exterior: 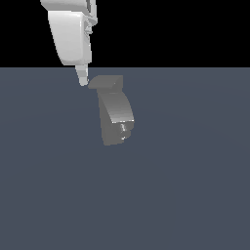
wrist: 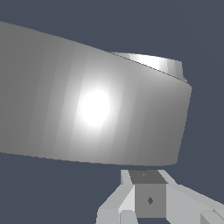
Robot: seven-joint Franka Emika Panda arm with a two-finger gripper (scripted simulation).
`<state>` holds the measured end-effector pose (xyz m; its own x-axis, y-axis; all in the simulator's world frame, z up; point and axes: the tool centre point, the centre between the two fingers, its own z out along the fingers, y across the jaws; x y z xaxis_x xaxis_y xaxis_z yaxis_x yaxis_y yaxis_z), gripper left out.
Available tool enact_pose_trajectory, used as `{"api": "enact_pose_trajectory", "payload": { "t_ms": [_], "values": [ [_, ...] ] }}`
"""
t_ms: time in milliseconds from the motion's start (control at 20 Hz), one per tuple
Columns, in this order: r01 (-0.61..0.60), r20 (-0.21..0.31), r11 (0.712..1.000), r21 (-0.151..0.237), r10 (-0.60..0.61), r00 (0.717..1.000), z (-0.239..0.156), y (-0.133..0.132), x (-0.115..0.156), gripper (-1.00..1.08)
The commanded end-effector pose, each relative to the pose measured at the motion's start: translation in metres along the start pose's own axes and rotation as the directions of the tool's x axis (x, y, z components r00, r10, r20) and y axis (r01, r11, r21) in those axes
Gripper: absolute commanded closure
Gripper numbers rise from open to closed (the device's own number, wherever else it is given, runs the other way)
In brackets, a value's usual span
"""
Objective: Turn on the faucet by rotating a designated handle.
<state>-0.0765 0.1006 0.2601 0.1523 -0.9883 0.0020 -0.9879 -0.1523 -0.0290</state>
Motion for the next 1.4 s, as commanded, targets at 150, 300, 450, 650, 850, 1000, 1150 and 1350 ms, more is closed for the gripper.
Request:
{"api": "enact_pose_trajectory", "payload": {
  "t_ms": [150,300,450,650,850,1000,1150,1350],
  "values": [
    [-0.005,0.000,1.000,-0.007,0.005,1.000,0.003,0.004,0.029,1.08],
    [-0.007,0.001,1.000,-0.012,0.007,1.000,0.005,0.006,0.048,1.08],
    [-0.008,0.001,1.000,-0.016,0.008,1.000,0.006,0.009,0.066,1.08],
    [-0.010,0.001,1.000,-0.023,0.010,1.000,0.009,0.012,0.092,1.08],
    [-0.012,0.002,1.000,-0.029,0.012,1.000,0.011,0.016,0.117,1.08],
    [0.019,-0.004,1.000,-0.004,-0.019,1.000,0.000,0.004,0.100,1.08],
    [0.016,-0.004,1.000,-0.006,-0.016,1.000,0.002,-0.003,0.110,1.08],
    [0.012,-0.003,1.000,-0.010,-0.012,1.000,0.004,-0.013,0.124,1.08]
  ]
}}
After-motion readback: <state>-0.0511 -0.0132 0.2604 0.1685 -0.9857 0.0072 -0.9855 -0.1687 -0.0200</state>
